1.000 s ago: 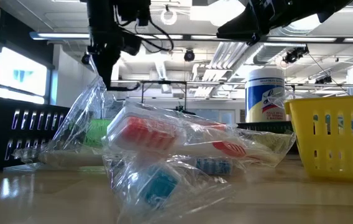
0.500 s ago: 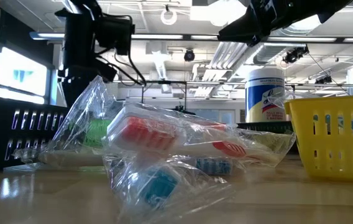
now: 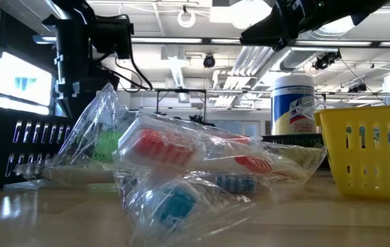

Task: Pick & Place Travel size toiletries
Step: Put the blue razor into the green bin

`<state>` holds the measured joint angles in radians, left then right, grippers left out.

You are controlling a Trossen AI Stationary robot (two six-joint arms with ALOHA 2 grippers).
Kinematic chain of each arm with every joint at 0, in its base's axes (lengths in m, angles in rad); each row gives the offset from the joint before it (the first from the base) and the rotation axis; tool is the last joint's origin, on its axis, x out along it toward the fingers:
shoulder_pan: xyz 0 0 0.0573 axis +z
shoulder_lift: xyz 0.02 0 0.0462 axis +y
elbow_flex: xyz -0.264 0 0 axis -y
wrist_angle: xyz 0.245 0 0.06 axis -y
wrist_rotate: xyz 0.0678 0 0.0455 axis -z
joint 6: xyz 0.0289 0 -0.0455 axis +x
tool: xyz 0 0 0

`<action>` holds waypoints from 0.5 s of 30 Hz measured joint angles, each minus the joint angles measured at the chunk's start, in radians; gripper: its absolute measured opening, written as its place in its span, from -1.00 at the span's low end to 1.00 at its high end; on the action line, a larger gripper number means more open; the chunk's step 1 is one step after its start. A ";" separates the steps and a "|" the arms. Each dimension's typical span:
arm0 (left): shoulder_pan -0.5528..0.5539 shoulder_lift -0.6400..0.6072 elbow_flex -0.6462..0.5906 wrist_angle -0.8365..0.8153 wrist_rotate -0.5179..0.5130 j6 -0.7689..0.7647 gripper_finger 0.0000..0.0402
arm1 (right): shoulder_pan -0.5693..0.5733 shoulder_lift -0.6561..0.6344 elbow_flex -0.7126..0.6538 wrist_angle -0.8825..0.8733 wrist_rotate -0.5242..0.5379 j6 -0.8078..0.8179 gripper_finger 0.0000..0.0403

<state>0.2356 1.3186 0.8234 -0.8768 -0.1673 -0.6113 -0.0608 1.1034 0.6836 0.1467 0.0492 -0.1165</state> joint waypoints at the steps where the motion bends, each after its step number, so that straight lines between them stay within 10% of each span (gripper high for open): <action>1: 0.000 0.000 0.000 -0.005 0.000 0.001 -0.85 | 0.000 0.000 0.000 0.000 0.000 0.000 -0.45; 15: 0.000 0.000 0.000 -0.003 0.001 0.004 -0.82 | 0.000 0.000 0.000 -0.003 0.000 -0.001 -0.45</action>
<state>0.2359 1.3182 0.8234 -0.8801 -0.1661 -0.6075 -0.0608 1.1034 0.6834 0.1440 0.0490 -0.1178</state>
